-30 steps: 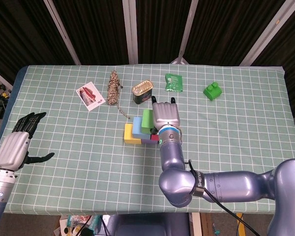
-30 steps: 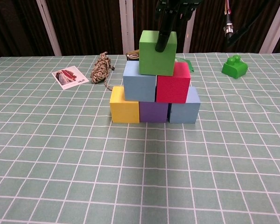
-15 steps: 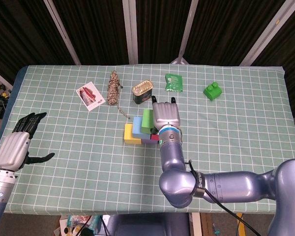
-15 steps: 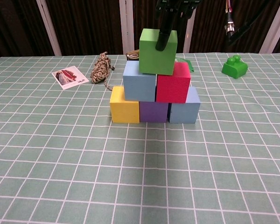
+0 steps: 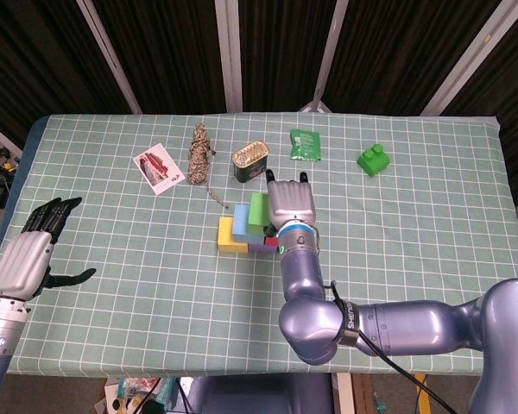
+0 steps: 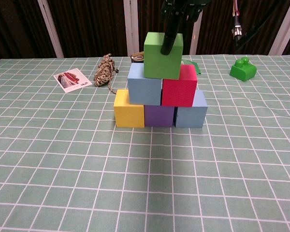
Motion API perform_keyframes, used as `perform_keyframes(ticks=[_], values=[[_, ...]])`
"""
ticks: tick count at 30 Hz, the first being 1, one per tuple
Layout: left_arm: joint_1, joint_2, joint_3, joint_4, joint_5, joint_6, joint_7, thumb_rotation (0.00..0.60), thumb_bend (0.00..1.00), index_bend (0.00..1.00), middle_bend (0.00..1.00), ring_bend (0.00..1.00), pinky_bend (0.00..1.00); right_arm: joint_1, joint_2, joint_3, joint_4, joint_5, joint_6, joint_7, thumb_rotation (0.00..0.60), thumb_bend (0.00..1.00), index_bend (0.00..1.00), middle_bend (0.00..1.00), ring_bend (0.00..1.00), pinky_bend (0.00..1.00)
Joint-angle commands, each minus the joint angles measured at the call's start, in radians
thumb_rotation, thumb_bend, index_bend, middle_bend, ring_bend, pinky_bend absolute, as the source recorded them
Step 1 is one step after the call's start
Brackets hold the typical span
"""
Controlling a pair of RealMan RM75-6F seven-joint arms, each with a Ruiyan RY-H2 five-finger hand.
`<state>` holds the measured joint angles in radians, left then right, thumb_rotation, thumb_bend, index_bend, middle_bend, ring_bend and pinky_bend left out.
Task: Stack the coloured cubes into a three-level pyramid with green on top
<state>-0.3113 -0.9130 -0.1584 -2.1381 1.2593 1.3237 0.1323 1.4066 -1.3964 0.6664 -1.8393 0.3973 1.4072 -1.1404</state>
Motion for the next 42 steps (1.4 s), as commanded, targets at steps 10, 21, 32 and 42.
perform_keyframes(ticks=[10,21,32,42], values=[[0.000,0.000,0.001,-0.002,-0.001,0.000,0.005,0.600,0.07,0.05,0.07,0.02,0.01,-0.010,0.006,-0.001,-0.009,-0.017,-0.021,0.010,0.600,0.29,0.00,0.13,0.10,0.00],[-0.001,0.000,0.001,-0.002,-0.004,0.000,0.007,0.600,0.07,0.05,0.07,0.02,0.01,-0.018,0.019,-0.006,-0.027,-0.023,-0.039,0.016,0.600,0.29,0.00,0.00,0.00,0.00],[0.000,-0.001,0.002,-0.003,0.001,0.003,0.014,0.600,0.07,0.05,0.07,0.02,0.01,-0.027,0.046,-0.004,-0.087,-0.021,-0.046,0.027,0.600,0.20,0.00,0.00,0.00,0.00],[0.005,-0.001,0.001,0.005,0.001,0.016,0.019,0.600,0.07,0.05,0.07,0.02,0.01,-0.090,0.131,-0.034,-0.214,-0.102,-0.010,0.068,0.600,0.19,0.00,0.00,0.00,0.00]])
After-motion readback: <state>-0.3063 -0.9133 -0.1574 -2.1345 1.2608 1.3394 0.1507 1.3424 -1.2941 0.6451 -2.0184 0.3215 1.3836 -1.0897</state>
